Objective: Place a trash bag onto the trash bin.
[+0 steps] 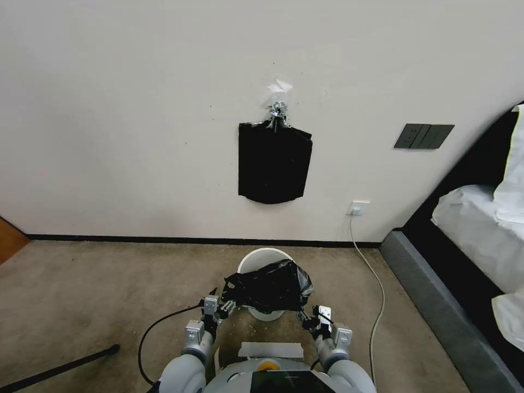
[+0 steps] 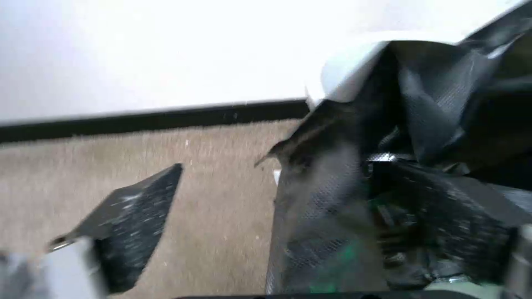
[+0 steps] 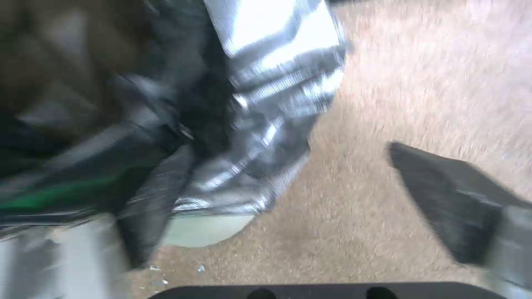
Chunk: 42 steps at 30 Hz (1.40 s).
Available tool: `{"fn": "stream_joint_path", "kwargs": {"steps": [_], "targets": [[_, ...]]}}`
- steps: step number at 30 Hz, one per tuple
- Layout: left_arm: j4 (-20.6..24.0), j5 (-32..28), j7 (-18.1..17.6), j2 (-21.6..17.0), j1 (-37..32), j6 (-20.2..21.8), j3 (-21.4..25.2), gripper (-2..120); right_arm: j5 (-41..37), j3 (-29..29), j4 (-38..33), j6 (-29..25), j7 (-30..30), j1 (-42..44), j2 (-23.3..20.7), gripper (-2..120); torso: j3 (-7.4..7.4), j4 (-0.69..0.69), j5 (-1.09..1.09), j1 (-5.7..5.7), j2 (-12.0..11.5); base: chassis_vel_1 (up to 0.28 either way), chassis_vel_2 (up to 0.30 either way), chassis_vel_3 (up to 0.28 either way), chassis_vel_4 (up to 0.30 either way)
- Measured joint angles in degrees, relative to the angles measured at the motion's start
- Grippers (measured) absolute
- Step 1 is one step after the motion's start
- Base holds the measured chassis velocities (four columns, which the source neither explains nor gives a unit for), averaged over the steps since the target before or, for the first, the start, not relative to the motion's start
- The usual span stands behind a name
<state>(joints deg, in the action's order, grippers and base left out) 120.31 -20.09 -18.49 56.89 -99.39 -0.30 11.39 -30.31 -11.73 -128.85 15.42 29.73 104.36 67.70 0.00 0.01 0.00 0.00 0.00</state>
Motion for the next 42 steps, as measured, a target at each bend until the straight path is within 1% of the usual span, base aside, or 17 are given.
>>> {"fn": "stream_joint_path", "kwargs": {"steps": [8,12,14,18,21,22,25,26,29,31,33,34,36,38,39,40,42], "targets": [[1.7,1.8,1.7,0.1,-3.5,-5.1,4.3,100,3.5,-1.0,-3.6,-3.5,-2.3,2.8,-1.5,100,0.00,-0.01,0.00,0.00,0.0,0.000,0.000,0.000,0.000],[2.1,2.2,5.0,0.1,-5.3,-10.6,6.7,100,4.1,-2.2,-5.6,-6.8,-6.3,2.1,-3.0,100,0.00,-0.02,0.00,0.00,0.0,0.000,0.000,0.000,0.000],[1.5,3.6,7.5,1.0,-6.6,-16.2,7.7,100,3.5,-3.8,-6.8,-7.9,-12.8,0.1,-5.2,100,0.00,-0.01,0.00,0.00,0.0,0.000,0.000,0.000,0.000],[1.1,4.5,8.6,3.0,-7.2,-19.0,8.9,100,1.8,-5.2,-6.9,-7.7,-18.4,-3.8,-8.4,100,0.00,-0.02,0.01,0.00,0.0,0.000,0.000,0.000,0.000],[1.1,5.6,8.8,7.6,-7.4,-20.2,12.3,100,-1.3,-5.6,-4.3,-1.8,-24.6,-14.2,-15.5,100,0.00,0.00,0.02,0.00,0.0,0.000,0.000,0.000,0.000],[1.1,5.6,8.8,7.6,-7.4,-20.2,12.3,100,-1.3,-5.6,-4.3,-1.8,-24.6,-14.2,-15.5,100,0.00,0.00,0.02,0.00,0.0,0.000,0.000,0.000,0.000],[1.3,9.6,9.2,11.7,-7.9,-20.6,16.5,100,-5.9,-1.9,-0.1,4.4,-27.0,-25.6,-22.1,100,0.01,-0.02,0.02,0.00,0.0,0.000,0.000,0.000,0.000],[1.3,9.6,9.2,11.7,-7.9,-20.6,16.5,100,-5.9,-1.9,-0.1,4.4,-27.0,-25.6,-22.1,100,0.01,-0.02,0.02,0.00,0.0,0.000,0.000,0.000,0.000],[1.3,12.1,10.0,13.3,-8.7,-21.0,17.2,100,-12.8,2.4,4.5,9.5,-28.2,-38.8,-26.3,100,0.01,0.05,0.02,0.00,0.0,0.000,0.000,0.000,0.000],[1.2,12.4,10.3,13.2,-8.7,-21.0,16.5,100,-14.1,3.1,5.6,10.5,-28.9,-41.4,-27.0,100,0.01,0.01,0.00,0.00,0.0,0.000,0.000,0.000,0.000],[1.2,13.3,10.9,13.3,-9.4,-21.1,15.9,100,-17.5,7.3,9.0,12.9,-30.8,-48.3,-28.3,100,0.01,-0.07,-0.04,0.00,0.0,0.000,0.000,0.000,0.000],[1.2,13.3,10.9,13.3,-9.4,-21.1,15.9,100,-17.5,7.3,9.0,12.9,-30.8,-48.3,-28.3,100,0.01,-0.07,-0.04,0.00,0.0,0.000,0.000,0.000,0.000],[1.4,14.1,11.5,13.8,-10.9,-21.6,16.5,100,-20.0,13.6,13.1,14.7,-33.9,-56.2,-28.5,100,0.01,-0.01,0.05,0.00,0.0,0.000,0.000,0.000,0.000],[1.4,14.1,11.5,13.8,-11.0,-21.6,16.6,100,-20.2,14.2,13.6,14.9,-34.3,-57.0,-28.5,100,0.01,0.01,0.04,0.00,0.0,0.000,0.000,0.000,0.000],[1.6,14.2,11.9,13.9,-12.2,-21.9,17.7,100,-20.6,21.1,18.6,15.7,-38.4,-64.5,-28.1,100,0.01,0.03,-0.04,0.00,0.0,0.000,0.000,0.000,0.000],[2.0,14.2,12.1,14.0,-12.8,-21.9,18.4,100,-20.1,24.3,21.3,15.7,-40.3,-67.6,-27.5,100,0.01,0.02,0.02,0.00,0.0,0.000,0.000,0.000,0.000],[2.3,14.2,12.2,14.0,-13.1,-21.9,18.9,100,-19.5,26.4,23.3,15.7,-41.5,-69.6,-26.9,100,0.01,0.00,0.01,0.00,0.0,0.000,0.000,0.000,0.000]]}}
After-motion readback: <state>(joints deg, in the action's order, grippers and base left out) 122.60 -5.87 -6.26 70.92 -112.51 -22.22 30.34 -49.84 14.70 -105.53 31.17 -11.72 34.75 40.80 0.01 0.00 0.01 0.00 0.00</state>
